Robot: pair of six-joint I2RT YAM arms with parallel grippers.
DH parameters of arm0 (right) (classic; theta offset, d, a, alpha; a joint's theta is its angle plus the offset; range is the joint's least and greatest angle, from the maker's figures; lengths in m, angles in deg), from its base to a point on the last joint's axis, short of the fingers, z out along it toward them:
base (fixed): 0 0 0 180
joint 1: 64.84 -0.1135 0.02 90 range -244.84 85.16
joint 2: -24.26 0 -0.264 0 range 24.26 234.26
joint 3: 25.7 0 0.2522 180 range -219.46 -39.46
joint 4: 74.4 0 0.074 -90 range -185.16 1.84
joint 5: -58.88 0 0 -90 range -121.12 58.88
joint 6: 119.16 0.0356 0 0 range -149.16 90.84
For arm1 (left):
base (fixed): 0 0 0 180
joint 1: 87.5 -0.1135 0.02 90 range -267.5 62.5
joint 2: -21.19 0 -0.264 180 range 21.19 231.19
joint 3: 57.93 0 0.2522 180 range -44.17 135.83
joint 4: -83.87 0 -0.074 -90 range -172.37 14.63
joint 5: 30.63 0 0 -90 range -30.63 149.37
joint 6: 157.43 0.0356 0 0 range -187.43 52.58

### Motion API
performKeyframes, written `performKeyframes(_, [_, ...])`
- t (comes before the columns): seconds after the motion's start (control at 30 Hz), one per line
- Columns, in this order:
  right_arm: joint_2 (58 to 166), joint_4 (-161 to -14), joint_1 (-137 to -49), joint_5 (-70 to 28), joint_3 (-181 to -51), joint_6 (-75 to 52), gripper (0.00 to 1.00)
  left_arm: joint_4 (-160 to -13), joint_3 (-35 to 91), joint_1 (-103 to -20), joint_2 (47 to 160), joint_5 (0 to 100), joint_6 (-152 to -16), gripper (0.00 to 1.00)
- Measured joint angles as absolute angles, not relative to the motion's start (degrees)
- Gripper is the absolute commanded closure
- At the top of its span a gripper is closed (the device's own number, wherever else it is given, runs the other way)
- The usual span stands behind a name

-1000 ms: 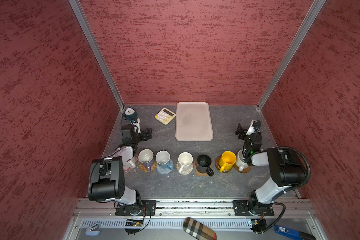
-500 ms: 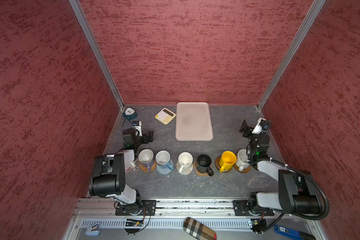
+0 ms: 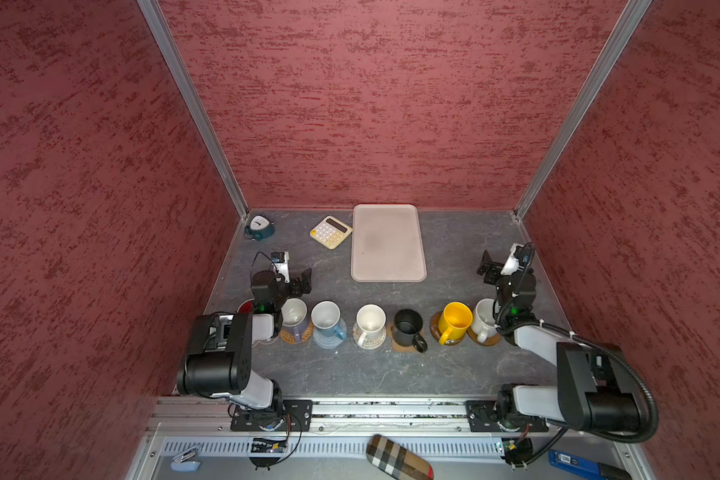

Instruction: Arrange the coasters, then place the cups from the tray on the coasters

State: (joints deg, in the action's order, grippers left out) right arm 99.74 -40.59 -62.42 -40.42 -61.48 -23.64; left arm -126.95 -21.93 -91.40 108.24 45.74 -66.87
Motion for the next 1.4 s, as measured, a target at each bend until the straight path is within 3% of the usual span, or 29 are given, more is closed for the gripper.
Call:
performKeyframes(0.5, [102.45,-34.74,-62.42,-40.36,-54.97,-23.81,0.01,-132.09,-22.43,-91.07,108.3,48.32,-66.67,0.0])
performKeyframes(0.87, [111.72,-18.12,-62.36,-39.79,-52.44,-25.08,0.01,-132.55,-22.43,-90.83,108.3,49.41,-66.67,0.0])
performKeyframes(1.4, [112.57,-21.8,-62.36,-38.19,-54.42,-25.58,0.01,-132.55,-22.43,-90.79,108.3,49.44,-66.67,0.0])
